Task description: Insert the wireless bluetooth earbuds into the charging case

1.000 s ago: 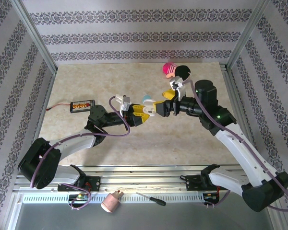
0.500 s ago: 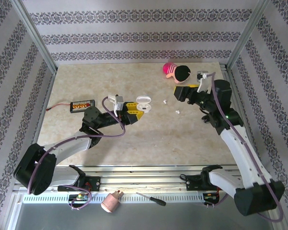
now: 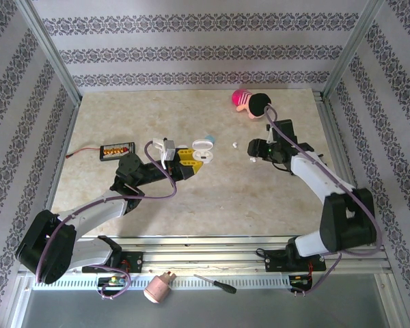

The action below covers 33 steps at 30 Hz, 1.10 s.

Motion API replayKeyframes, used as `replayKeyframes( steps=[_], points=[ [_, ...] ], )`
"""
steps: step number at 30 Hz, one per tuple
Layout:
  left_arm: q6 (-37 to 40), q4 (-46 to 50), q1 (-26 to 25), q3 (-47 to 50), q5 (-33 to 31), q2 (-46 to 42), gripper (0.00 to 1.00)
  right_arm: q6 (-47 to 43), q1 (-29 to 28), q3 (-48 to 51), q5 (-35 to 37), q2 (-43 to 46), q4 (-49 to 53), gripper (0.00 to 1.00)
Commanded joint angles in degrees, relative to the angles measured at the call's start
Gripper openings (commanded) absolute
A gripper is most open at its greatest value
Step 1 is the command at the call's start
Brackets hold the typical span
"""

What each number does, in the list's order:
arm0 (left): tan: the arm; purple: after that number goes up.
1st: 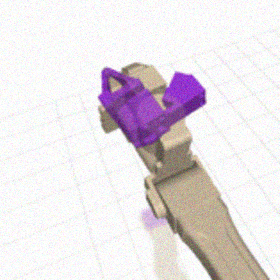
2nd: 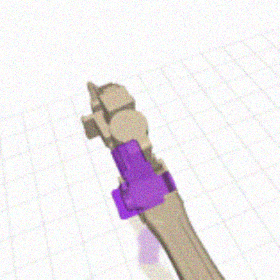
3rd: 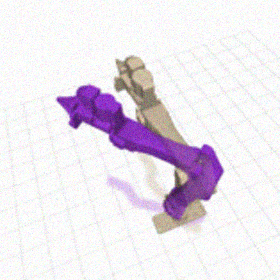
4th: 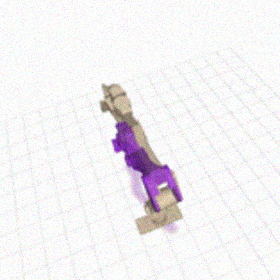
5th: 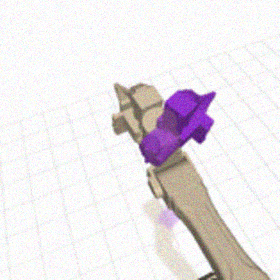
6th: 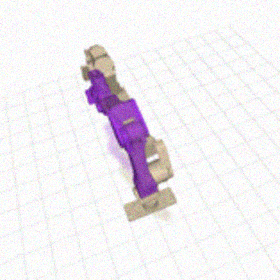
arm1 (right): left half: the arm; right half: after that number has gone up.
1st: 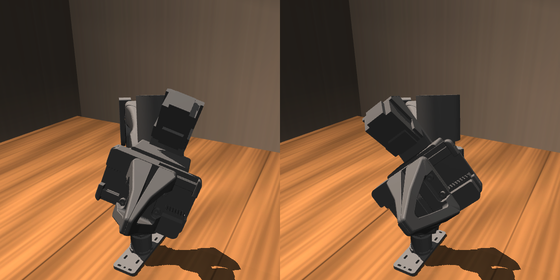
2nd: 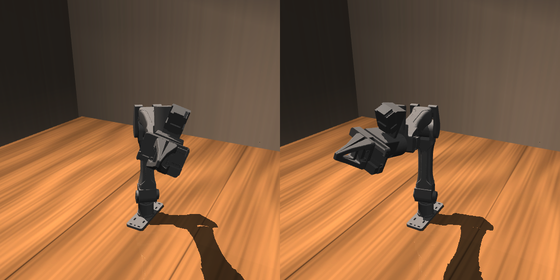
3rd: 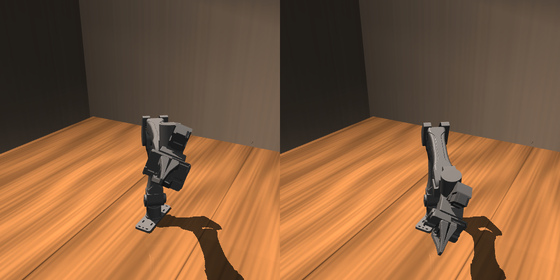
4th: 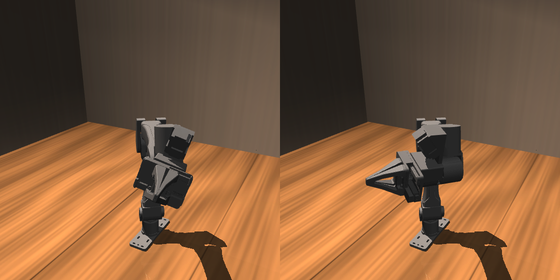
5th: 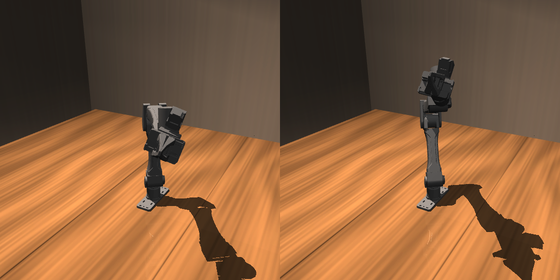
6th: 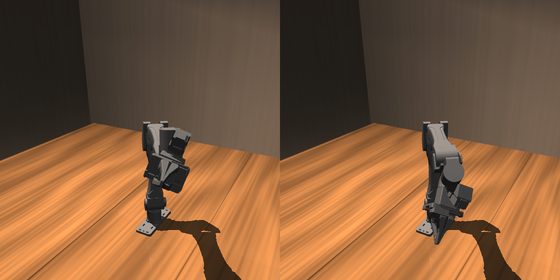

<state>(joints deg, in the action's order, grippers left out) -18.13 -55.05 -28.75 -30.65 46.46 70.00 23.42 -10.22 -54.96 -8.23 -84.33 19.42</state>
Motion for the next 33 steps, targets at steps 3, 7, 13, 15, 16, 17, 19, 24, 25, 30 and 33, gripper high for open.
replayKeyframes(
  steps=[3,7,13,15,16,17,19,24,25,30,33],
  points=[
    [1.3,-0.1,1.3,0.7,0.4,-0.9,0.18,1.5,0.7,-3.5,1.1,-7.9,1.0,0.58],
    [1.2,0.3,1.7,1.0,0.6,-1.2,0.18,1.3,0.2,-7.6,-0.6,-13.5,0.5,0.58],
    [1.2,1.6,2.0,1.4,0.4,-2.0,0.18,-1.8,-3.6,-18.2,5.7,-21.9,4.3,0.53],
    [1.6,2.4,2.1,1.4,0.2,-2.3,0.18,-3.1,-5.2,-22.4,9.4,-24.9,6.4,0.51],
    [1.8,3.0,2.2,1.4,0.2,-2.6,0.18,-3.5,-6.0,-24.6,11.2,-26.5,7.5,0.50],
    [2.1,3.5,2.2,1.4,0.1,-2.8,0.18,-3.8,-6.8,-26.9,12.9,-28.0,8.6,0.49],
    [2.4,4.3,2.3,1.5,0.0,-3.3,0.18,-4.6,-8.3,-30.8,16.0,-30.8,10.4,0.47],
    [3.2,6.1,2.5,1.6,-0.1,-4.2,0.18,-5.3,-11.6,-42.2,22.6,-38.8,17.8,0.39],
    [3.2,6.3,2.5,1.6,-0.1,-4.4,0.18,-5.2,-12.1,-43.9,23.3,-39.8,18.7,0.38],
    [2.9,6.6,2.6,2.1,-0.3,-5.6,0.18,-4.8,-13.2,-48.5,23.8,-43.9,21.5,0.35],
    [3.2,7.4,2.6,2.3,-0.4,-6.3,0.18,-4.6,-13.4,-49.9,23.8,-45.4,22.8,0.34]
  ],
)
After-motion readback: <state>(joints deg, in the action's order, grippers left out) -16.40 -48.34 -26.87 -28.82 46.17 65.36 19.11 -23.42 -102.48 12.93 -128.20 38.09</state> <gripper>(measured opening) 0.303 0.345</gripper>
